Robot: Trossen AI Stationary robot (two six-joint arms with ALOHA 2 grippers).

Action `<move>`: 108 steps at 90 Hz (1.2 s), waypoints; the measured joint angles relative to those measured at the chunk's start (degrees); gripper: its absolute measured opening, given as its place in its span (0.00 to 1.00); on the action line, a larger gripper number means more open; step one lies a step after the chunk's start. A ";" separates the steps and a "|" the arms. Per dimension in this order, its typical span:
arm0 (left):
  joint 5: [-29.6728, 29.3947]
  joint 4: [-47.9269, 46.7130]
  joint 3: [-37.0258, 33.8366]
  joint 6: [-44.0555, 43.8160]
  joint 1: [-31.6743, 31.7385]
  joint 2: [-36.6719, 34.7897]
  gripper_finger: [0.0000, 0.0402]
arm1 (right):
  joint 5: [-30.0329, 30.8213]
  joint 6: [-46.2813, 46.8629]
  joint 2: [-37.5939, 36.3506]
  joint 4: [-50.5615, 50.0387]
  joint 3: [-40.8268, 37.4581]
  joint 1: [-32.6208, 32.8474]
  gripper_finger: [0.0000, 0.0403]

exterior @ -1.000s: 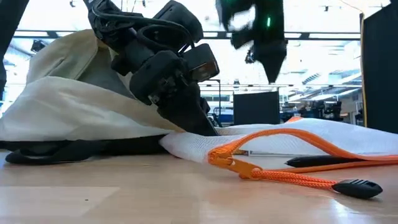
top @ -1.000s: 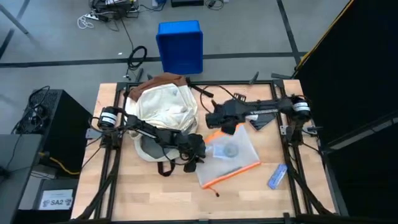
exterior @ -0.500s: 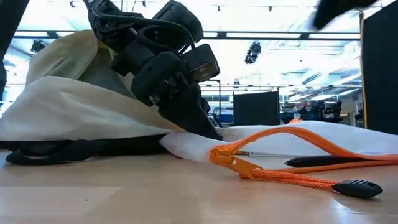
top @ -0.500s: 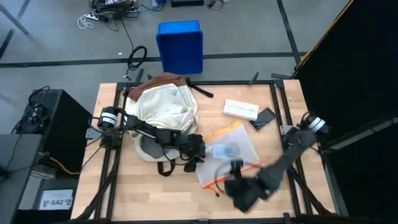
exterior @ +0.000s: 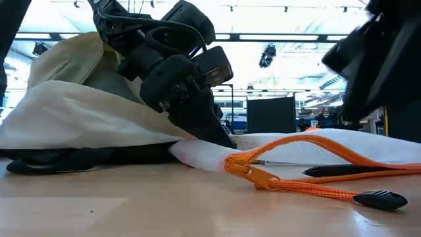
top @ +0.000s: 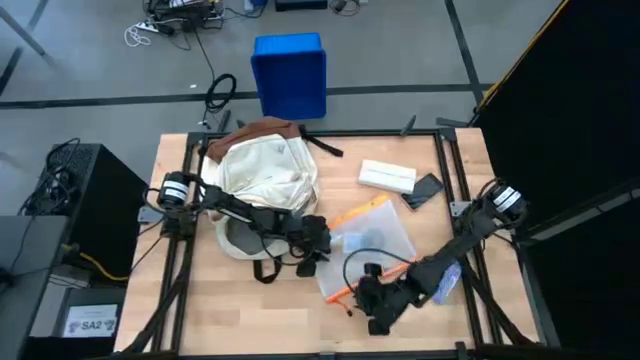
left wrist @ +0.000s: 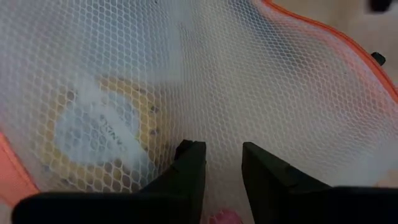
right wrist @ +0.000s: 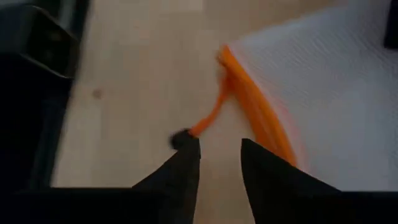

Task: Unpack backpack
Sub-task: Remove the black pen from the zip bag

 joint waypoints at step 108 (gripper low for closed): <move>-0.09 0.06 0.07 -1.51 0.04 -0.04 0.19 | 4.92 -6.79 7.17 -14.39 7.78 -5.18 0.15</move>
